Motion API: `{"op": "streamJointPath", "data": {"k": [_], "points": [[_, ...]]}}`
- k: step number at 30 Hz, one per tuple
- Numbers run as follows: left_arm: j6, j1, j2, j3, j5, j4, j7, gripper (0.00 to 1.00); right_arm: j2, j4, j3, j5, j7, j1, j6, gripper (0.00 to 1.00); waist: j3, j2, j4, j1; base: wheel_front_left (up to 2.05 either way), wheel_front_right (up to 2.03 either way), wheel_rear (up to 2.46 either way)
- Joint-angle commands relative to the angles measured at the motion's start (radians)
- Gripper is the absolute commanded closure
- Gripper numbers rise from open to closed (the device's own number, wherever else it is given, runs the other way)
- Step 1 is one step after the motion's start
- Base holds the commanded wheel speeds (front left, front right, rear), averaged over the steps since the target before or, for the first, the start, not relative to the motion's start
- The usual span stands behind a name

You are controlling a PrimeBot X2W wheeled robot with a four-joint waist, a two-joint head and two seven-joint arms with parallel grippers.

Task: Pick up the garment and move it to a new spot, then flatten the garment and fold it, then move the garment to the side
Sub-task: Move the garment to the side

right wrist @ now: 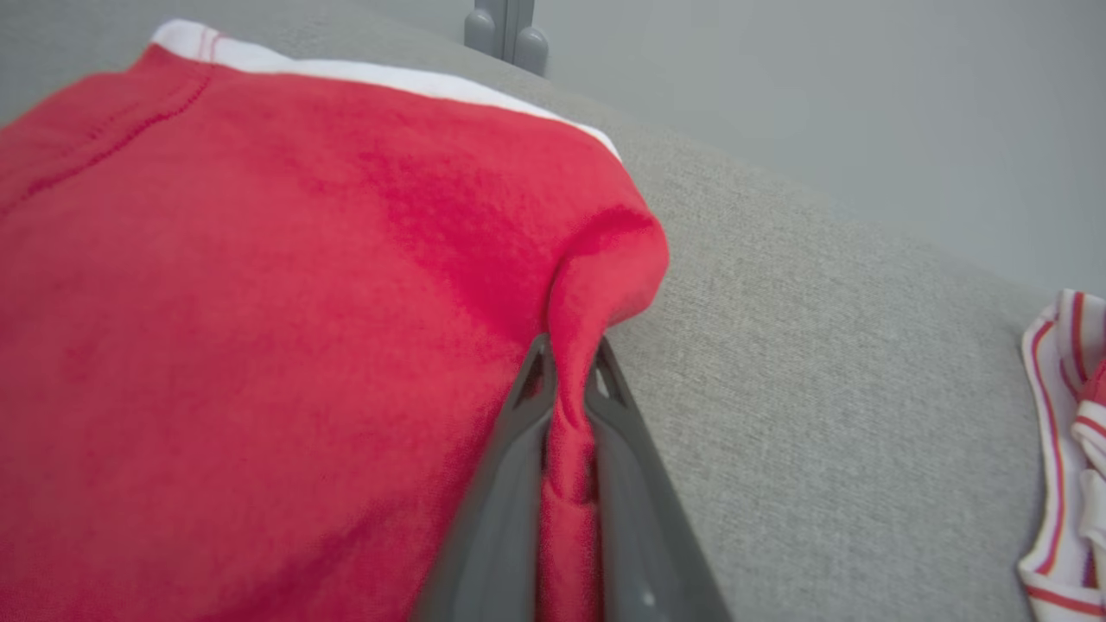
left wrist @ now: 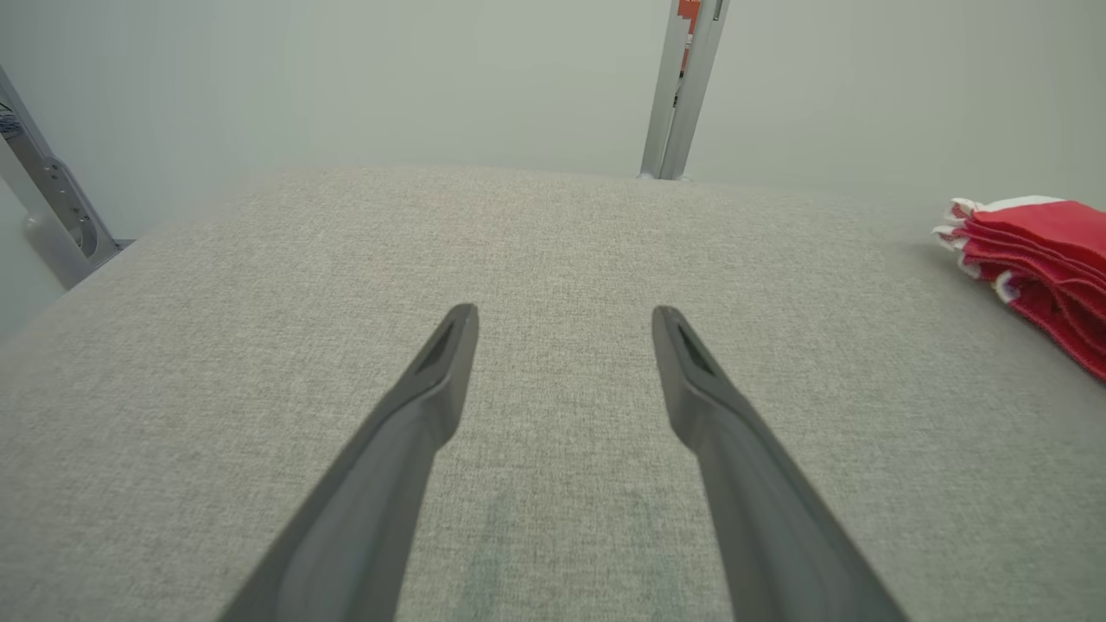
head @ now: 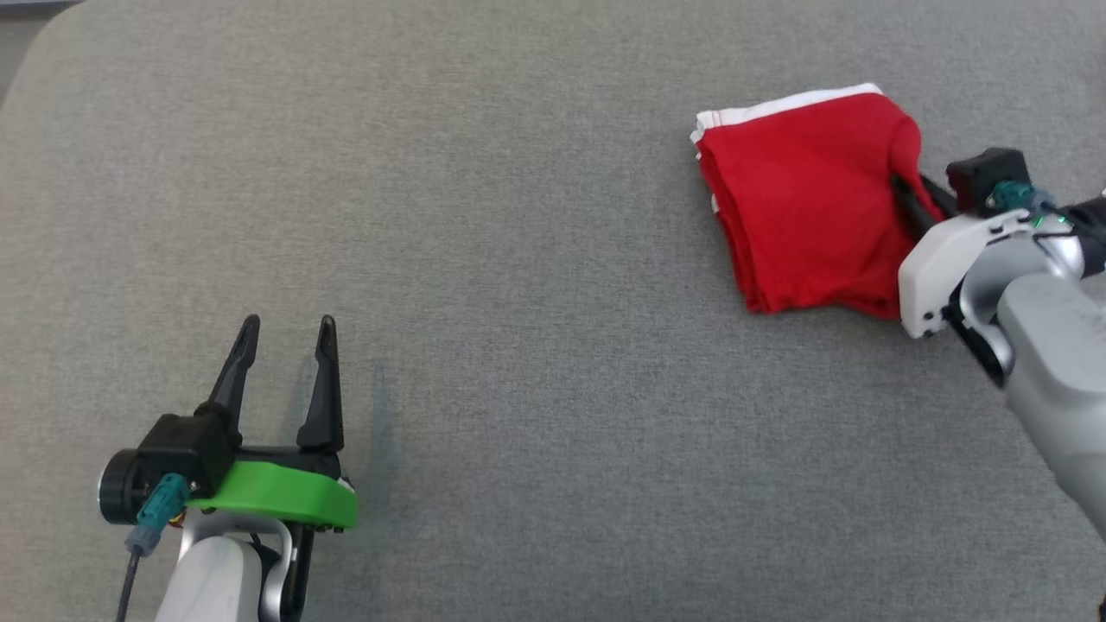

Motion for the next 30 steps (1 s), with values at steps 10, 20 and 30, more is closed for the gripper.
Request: {"op": "streamJointPath", "data": {"k": [10, 20, 30], "points": [[0.007, -0.068, 0.065, 0.021, 0.023, -0.076, -0.001, 0.0, -0.207, -0.132, 0.152, 0.116, 0.058, -0.193, -0.003, 1.0, 0.175, 0.0, -0.21, 0.0, 0.0, 0.0, 0.0], [0.021, -0.063, 0.129, 0.026, 0.052, -0.24, 0.067, 0.0, -0.347, -0.157, 0.186, 0.195, 0.081, -0.336, -0.003, 1.0, 0.261, 0.0, -0.297, 0.0, 0.0, 0.0, 0.0], [0.041, -0.018, 0.165, 0.036, 0.057, -0.406, 0.128, 0.0, -0.45, -0.097, 0.226, 0.243, 0.103, -0.432, -0.003, 1.0, 0.301, 0.0, -0.289, 0.0, 0.0, 0.0, 0.0]]}}
